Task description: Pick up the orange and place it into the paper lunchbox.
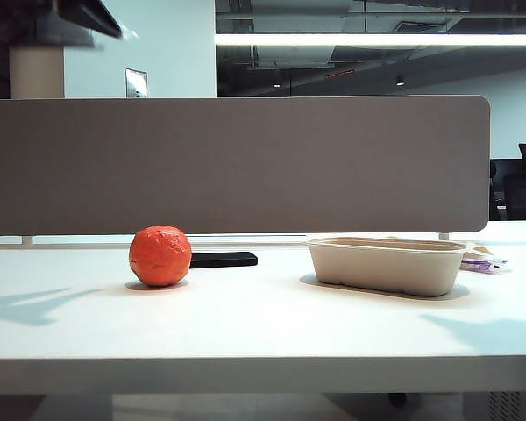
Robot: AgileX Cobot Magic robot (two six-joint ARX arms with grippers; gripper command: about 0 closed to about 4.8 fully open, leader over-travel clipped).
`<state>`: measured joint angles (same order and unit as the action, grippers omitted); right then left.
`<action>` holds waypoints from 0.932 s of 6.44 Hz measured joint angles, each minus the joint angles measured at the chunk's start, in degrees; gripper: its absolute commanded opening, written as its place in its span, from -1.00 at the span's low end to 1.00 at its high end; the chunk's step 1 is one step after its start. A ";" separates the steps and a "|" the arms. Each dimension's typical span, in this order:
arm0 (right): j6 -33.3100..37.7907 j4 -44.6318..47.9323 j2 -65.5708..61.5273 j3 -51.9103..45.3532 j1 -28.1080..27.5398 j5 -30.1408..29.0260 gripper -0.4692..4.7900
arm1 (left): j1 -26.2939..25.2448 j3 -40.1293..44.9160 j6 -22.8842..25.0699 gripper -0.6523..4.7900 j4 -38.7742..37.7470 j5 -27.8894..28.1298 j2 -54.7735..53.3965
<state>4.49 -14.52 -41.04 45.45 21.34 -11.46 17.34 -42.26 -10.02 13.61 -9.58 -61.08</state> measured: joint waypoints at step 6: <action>1.97 -1.05 0.09 0.02 3.54 1.05 -0.85 | 0.42 -0.07 10.64 1.00 31.95 -1.68 -42.01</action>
<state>6.46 -15.57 -40.95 45.47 24.88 -10.41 17.76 -42.33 0.62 45.56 -11.27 -103.09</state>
